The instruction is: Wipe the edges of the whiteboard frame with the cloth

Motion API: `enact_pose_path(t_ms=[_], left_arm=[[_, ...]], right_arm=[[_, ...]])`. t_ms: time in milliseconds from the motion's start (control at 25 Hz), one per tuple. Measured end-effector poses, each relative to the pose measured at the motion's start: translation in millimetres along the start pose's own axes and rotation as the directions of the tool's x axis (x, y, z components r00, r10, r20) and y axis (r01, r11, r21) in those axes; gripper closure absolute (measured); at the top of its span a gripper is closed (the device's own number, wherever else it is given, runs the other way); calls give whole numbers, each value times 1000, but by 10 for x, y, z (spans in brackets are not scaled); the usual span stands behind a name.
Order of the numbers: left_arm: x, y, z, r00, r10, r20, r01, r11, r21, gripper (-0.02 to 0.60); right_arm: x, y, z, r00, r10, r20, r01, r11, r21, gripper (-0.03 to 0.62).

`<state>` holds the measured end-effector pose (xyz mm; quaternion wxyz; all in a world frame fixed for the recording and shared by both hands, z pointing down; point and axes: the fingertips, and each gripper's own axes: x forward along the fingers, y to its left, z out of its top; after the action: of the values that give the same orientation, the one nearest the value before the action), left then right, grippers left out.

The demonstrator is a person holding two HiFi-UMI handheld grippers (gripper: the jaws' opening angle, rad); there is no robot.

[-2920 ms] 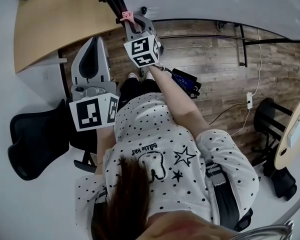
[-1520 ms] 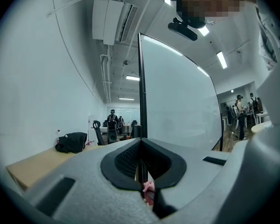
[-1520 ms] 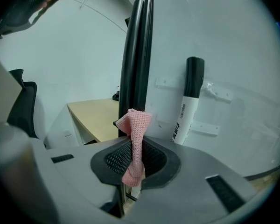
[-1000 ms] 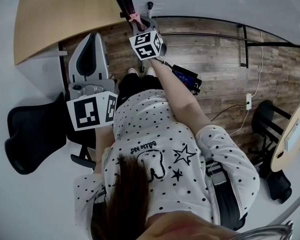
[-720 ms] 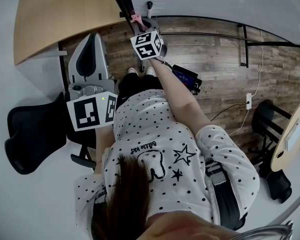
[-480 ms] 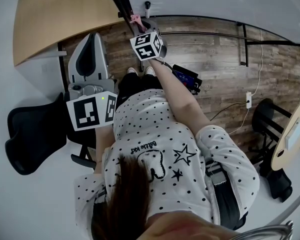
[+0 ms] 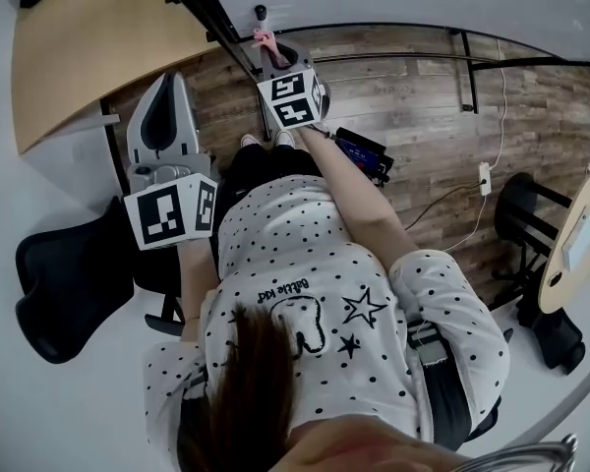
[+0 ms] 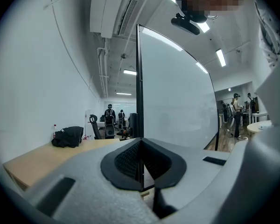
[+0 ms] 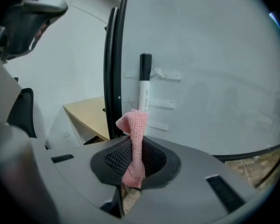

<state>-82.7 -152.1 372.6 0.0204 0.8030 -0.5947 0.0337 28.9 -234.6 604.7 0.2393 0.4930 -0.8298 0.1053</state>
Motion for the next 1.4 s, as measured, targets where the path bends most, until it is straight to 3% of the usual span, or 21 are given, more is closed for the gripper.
enact_pose_path(t_ms=[360,720,1040,1400], left_arm=[[126,-181,-182,997,-72,-21,72,997,-14,566],[86,-309,-4,992,-128,21,128,992,-14,566],[-55,-202,211,991,-120,56,119,993,16,566],[-194,-135,167,994,-103,44,103,995,5,566]], right_arm=[[-777,-335,626,984,-27,179,15,998,67,561],[-1709,-426,1393,937,-21,349,14,1000,21,561],[-2396,-556,1445,918,-66,391,50,997,50,561],[-2729,-621,1239,923,-160,349,136,986,91,561]])
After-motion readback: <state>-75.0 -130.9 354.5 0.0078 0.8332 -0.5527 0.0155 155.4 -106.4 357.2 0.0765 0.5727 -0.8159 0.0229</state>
